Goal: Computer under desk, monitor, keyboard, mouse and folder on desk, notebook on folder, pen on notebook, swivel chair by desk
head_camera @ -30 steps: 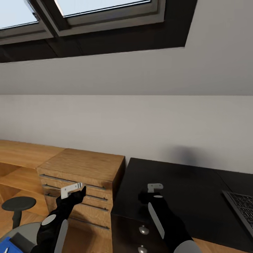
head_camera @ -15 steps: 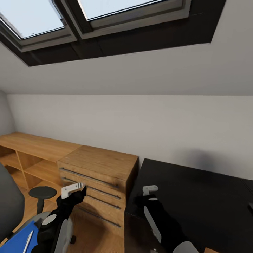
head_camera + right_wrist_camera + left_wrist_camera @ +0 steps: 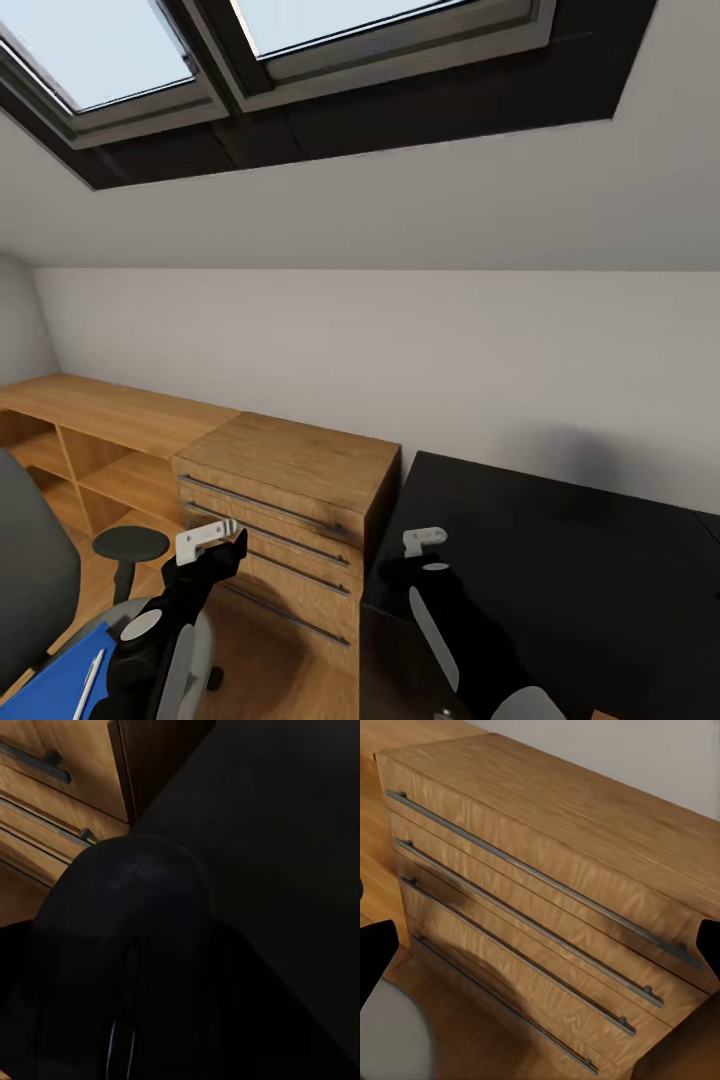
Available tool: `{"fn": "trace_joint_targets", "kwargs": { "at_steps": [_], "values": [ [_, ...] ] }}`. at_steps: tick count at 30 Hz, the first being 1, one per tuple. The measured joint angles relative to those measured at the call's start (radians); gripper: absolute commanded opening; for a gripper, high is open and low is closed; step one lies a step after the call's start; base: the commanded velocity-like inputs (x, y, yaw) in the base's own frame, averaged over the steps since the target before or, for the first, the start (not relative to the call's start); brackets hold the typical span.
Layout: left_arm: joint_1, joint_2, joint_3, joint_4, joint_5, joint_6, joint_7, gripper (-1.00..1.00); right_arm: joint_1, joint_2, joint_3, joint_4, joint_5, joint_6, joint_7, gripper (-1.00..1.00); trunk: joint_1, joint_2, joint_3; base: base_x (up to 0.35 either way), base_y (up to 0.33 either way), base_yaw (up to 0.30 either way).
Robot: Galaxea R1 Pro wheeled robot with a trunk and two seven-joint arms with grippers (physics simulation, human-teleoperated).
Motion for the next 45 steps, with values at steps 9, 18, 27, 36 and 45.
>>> {"fn": "trace_joint_targets", "kwargs": {
  "at_steps": [9, 18, 27, 36, 45],
  "values": [
    [0.0, 0.0, -0.001, 0.0, 0.0, 0.0, 0.0, 1.0, 0.0, 0.0, -0.003, 0.002, 0.004, 0.0, 0.002, -1.0, 0.0, 0.0, 0.0, 0.0, 0.0, 0.0],
    [0.0, 0.0, -0.001, -0.001, 0.0, 0.001, 0.0, 1.0, 0.0, 0.0, -0.004, 0.003, 0.001, -0.001, -0.006, 1.0, 0.0, 0.0, 0.0, 0.0, 0.0, 0.0],
    [0.0, -0.002, -0.005, -0.003, 0.0, 0.001, 0.0, 1.0, 0.0, 0.0, -0.005, 0.001, 0.001, -0.001, -0.006, 1.0, 0.0, 0.0, 0.0, 0.0, 0.0, 0.0],
    [0.0, -0.002, -0.005, -0.003, 0.0, 0.001, 0.0, 1.0, 0.004, -0.024, -0.007, -0.057, 0.0, 0.0, -0.005, 1.0, 0.0, 0.0, 0.0, 0.0, 0.0, 0.0],
    [0.0, -0.004, -0.028, 0.004, 0.0, 0.002, 0.0, 1.0, 0.118, -0.062, -0.192, -0.342, -0.066, 0.009, -0.009, 1.0, 0.0, 0.0, 0.0, 0.0, 0.0, 0.0]
  ]
}}
